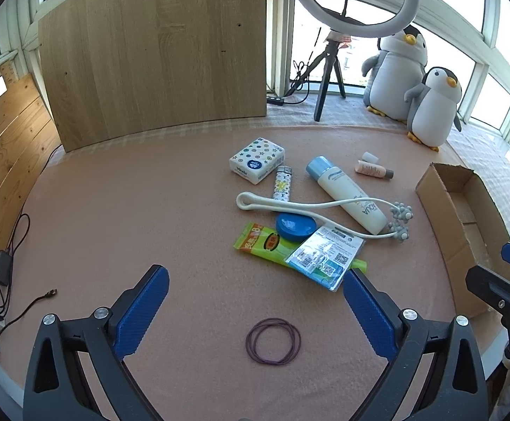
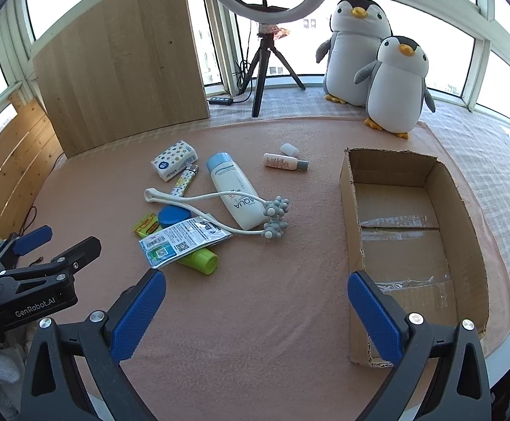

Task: Organize objects
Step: 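Lower the left gripper onto the blue-white card package and close, then lift the card package with the left gripper toward the right gripper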

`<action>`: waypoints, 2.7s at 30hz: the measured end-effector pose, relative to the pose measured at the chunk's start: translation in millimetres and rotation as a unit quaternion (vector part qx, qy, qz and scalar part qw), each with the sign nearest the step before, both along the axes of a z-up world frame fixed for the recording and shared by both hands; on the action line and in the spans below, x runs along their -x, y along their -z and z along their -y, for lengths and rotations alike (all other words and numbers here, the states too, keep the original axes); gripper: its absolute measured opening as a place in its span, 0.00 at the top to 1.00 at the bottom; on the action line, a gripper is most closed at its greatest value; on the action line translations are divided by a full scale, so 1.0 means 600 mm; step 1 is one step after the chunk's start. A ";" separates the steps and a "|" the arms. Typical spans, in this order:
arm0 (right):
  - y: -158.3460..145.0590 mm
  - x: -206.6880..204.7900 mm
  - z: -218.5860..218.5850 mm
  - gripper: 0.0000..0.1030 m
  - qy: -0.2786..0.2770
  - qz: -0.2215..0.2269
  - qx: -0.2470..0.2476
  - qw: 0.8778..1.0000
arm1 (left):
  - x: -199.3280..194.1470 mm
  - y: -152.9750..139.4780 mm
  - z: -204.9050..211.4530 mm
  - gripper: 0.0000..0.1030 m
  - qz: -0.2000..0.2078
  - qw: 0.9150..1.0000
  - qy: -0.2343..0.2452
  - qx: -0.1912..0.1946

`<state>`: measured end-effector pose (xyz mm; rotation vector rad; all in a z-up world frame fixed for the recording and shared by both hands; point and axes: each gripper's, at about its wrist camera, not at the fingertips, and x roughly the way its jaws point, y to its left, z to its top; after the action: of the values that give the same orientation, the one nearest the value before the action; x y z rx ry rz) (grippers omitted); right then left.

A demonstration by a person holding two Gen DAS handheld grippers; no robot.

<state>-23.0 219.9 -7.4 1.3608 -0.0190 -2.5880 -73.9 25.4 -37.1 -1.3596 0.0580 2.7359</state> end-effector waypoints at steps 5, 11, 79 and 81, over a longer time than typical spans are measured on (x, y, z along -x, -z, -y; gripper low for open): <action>0.002 -0.002 -0.021 0.01 0.014 0.004 0.005 1.000 | 0.040 0.021 -0.013 0.03 0.016 1.000 0.009 0.000; 0.008 -0.002 -0.042 0.01 0.027 0.014 0.015 0.999 | 0.078 0.055 -0.032 0.09 0.041 0.999 0.024 0.002; 0.038 -0.029 -0.094 0.17 0.040 0.057 0.057 0.996 | 0.058 0.152 -0.199 0.72 0.147 0.961 0.214 -0.094; 0.040 -0.030 -0.101 0.17 0.043 0.059 0.063 0.995 | 0.045 0.151 -0.210 0.72 0.155 0.955 0.231 -0.101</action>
<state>-5.0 280.4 -31.2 1.4949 -0.2616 -2.5228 -100.8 151.5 -127.4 -1.4744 0.0626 2.0690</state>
